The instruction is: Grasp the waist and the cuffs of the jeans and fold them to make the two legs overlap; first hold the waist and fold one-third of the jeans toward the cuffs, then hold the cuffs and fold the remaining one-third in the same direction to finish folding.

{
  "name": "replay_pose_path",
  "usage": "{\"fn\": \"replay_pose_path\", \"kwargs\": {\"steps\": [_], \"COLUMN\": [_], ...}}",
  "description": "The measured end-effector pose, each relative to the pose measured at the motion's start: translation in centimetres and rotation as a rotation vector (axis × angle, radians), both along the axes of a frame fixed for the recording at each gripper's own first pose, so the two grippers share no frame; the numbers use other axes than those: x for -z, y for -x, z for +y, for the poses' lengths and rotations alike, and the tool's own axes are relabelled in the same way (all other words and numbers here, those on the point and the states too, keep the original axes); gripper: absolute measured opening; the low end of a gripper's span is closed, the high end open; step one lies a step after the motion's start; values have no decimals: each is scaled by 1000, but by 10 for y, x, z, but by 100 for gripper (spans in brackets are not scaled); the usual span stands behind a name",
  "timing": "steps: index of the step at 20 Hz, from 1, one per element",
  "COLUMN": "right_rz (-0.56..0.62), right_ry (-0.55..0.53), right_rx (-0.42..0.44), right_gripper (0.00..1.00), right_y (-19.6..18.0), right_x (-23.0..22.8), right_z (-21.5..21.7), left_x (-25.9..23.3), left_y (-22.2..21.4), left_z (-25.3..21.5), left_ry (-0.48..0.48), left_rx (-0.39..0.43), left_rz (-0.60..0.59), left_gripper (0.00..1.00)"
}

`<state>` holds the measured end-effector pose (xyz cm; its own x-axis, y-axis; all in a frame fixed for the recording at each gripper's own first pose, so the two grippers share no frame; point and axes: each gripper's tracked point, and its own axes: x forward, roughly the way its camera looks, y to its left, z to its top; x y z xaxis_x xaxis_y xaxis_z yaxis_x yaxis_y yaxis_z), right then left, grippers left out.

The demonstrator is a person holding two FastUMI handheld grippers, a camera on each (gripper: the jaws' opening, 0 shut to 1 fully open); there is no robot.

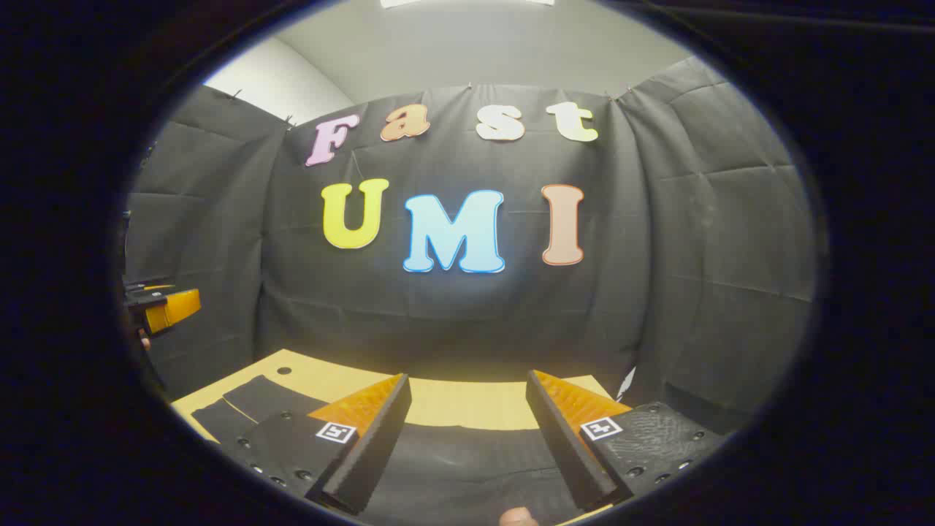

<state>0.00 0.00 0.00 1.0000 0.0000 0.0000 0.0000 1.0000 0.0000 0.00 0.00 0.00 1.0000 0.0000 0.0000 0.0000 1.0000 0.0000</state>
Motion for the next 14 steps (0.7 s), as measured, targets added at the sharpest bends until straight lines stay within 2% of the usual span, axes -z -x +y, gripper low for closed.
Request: {"fn": "replay_pose_path", "kwargs": {"steps": [1,2,3,4,5,10,11,12,13,14], "right_rz": [3,4,6,11,14,42,55,85,133,187], "right_ry": [-1,-1,-2,-4,-7,-35,-42,-64,-113,-183], "right_rx": [0,1,3,5,9,38,51,74,97,122], "right_gripper": [95,95,95,95,95,95,95,95,95,95], "right_y": [-1,-2,-1,-1,0,-3,-4,-7,-9,-9], "right_x": [1,1,2,5,6,16,20,28,42,54], "right_z": [0,-1,-1,-2,-4,-15,-21,-31,-43,-55], "left_x": [2,5,7,10,14,41,55,74,97,120], "left_y": [0,0,0,-1,-1,-11,-13,-17,-16,-16], "left_z": [2,5,8,10,12,29,31,33,34,35], "left_ry": [7,14,21,28,34,114,150,195,251,317], "left_rx": [-7,-13,-18,-22,-28,-68,-66,-55,-44,-32], "left_rz": [7,15,22,31,40,121,159,218,295,378], "left_gripper": [95,90,95,90,95,90,90,95,95,89]}}
